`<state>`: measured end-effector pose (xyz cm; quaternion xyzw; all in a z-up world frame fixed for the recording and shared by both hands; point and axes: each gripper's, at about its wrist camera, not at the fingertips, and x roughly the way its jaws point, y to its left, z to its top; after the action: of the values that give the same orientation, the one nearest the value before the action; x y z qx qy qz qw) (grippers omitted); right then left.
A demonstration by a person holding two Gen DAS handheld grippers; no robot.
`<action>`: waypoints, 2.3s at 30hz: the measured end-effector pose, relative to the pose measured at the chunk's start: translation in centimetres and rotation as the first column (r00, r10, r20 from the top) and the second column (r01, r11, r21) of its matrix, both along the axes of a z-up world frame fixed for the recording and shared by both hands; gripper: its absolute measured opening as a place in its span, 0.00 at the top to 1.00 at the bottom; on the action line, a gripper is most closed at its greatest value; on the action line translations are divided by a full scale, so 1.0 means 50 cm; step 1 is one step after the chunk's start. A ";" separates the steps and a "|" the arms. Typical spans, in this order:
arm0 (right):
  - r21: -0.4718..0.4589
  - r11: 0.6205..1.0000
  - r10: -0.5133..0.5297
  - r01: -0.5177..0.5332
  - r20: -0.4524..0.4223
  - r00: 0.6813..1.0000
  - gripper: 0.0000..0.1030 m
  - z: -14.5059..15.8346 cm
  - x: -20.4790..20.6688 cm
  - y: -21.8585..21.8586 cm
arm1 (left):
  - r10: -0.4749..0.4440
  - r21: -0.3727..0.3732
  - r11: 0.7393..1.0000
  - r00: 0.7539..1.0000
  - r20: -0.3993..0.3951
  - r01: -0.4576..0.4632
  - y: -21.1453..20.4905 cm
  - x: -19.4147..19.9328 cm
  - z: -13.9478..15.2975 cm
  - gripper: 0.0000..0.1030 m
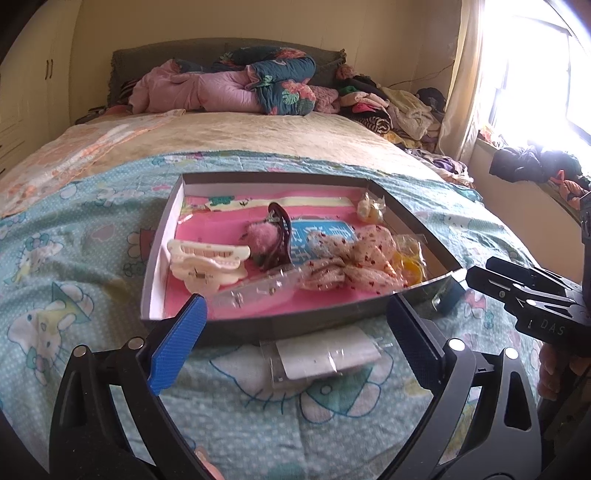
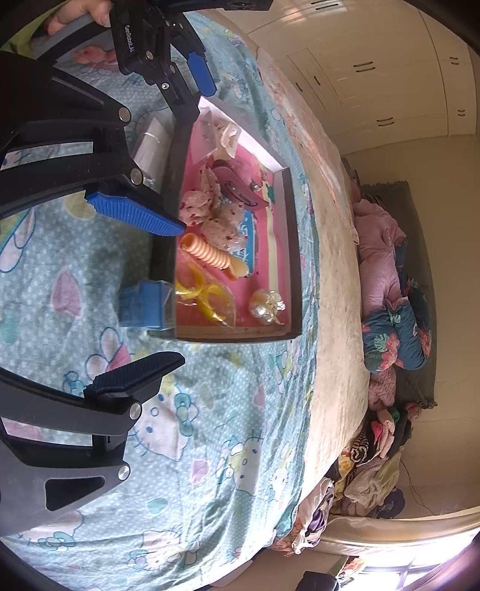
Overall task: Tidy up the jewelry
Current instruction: 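Move both open tools toward the small blue box and clear bag, then grasp the small blue box with the right tool while the left tool grasps the clear bag, then carry the blue box and clear bag into the box while both tools open to release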
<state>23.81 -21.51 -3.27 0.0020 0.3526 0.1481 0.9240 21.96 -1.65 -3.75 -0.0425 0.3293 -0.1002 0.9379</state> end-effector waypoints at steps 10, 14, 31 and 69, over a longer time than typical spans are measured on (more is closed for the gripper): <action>-0.007 1.000 -0.002 0.001 -0.037 0.999 0.38 -0.044 0.009 -0.003 | -0.023 0.000 1.000 0.998 -0.064 0.023 -0.017 -0.016 -0.041 0.13; 0.005 1.000 -0.015 0.015 -0.071 0.997 0.38 -0.066 0.030 -0.008 | -0.035 0.001 0.999 0.996 -0.085 0.036 -0.030 -0.012 -0.053 0.12; 0.061 0.998 0.003 0.005 -0.122 0.992 0.69 -0.095 0.052 -0.017 | -0.031 0.018 0.999 0.991 -0.131 0.034 -0.065 0.023 -0.082 0.19; 0.056 0.975 0.218 -0.216 -0.049 0.975 0.70 -0.017 -0.031 0.138 | 0.113 -0.029 0.993 0.993 -0.030 -0.114 0.110 -0.039 -0.004 0.21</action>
<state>22.27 -14.60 -4.12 -0.0093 0.3721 0.2567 0.8919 19.99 3.85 -3.94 -0.0768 0.3378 -0.0510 0.9367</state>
